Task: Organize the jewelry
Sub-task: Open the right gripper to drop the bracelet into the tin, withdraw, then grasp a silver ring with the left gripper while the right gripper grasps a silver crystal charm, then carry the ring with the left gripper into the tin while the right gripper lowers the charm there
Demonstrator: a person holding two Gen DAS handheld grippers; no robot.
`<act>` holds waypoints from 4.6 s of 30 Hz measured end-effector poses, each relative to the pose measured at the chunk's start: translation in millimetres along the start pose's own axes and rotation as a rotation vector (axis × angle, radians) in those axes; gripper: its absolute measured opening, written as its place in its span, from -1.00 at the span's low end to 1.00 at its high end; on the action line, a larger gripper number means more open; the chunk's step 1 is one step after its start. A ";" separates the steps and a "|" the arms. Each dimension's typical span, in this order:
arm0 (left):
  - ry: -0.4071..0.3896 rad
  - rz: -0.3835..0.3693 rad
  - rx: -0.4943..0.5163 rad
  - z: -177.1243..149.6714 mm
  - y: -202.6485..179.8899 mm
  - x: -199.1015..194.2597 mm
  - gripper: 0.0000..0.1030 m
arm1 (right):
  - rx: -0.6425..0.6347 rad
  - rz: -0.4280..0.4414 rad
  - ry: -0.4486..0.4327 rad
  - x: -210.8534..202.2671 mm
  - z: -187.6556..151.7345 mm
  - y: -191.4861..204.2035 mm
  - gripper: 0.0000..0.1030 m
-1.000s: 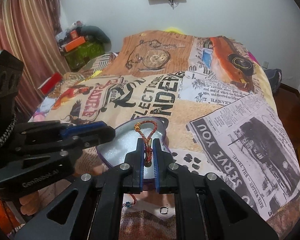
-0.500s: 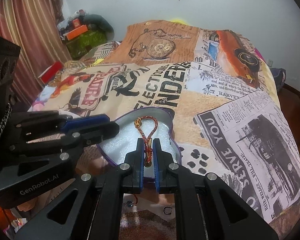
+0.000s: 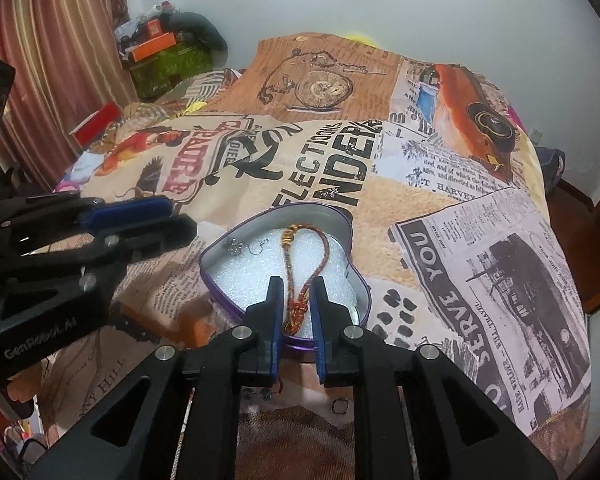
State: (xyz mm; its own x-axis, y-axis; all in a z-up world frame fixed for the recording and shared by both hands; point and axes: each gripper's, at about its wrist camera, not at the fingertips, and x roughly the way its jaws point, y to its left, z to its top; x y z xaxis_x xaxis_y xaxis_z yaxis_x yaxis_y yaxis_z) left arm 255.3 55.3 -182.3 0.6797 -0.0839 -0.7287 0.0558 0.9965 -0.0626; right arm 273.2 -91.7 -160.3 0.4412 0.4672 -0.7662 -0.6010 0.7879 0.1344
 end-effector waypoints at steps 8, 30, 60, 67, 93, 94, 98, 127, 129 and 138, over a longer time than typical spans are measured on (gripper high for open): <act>-0.018 0.032 -0.010 -4.2 6.8 -20.5 -0.19 | 0.006 -0.034 -0.070 -24.8 1.1 3.7 -0.12; 0.110 -0.012 0.032 -59.3 -17.9 -31.5 -0.18 | 0.021 -0.043 -0.035 -58.8 -44.3 15.1 -0.12; 0.124 -0.081 0.018 -74.4 -21.1 -12.5 -0.59 | 0.028 0.056 0.069 -26.7 -65.1 26.5 -0.12; 0.119 -0.059 -0.007 -79.6 -6.7 -18.0 -0.59 | 0.028 0.061 0.066 -19.4 -56.5 31.2 -0.13; 0.070 -0.016 -0.051 -84.2 13.2 -38.5 -0.59 | -0.053 0.051 0.088 3.7 -42.3 57.6 -0.73; 0.071 -0.014 -0.050 -83.9 13.3 -38.6 -0.59 | -0.056 0.051 0.084 2.5 -42.5 58.1 -0.73; 0.060 -0.010 -0.047 -81.4 13.1 -42.0 -0.59 | -0.045 0.065 0.056 -8.7 -40.8 57.5 -0.73; -0.099 -0.031 -0.001 -7.1 -23.6 -51.9 -0.59 | 0.058 0.010 -0.193 -72.0 2.6 11.0 -0.73; -0.098 -0.033 -0.001 -2.7 -25.1 -45.9 -0.59 | 0.072 0.013 -0.190 -66.5 4.6 6.2 -0.73; -0.047 -0.064 -0.026 2.8 -21.3 -10.6 -0.59 | 0.114 0.038 -0.146 -36.5 3.8 -10.8 -0.73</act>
State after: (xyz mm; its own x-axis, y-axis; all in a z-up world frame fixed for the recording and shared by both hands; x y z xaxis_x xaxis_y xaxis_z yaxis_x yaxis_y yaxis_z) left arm 248.9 34.9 -171.3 0.7092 -0.1465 -0.6896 0.0813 0.9886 -0.1265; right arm 266.1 -115.7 -131.4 0.5166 0.5447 -0.6607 -0.5437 0.8047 0.2384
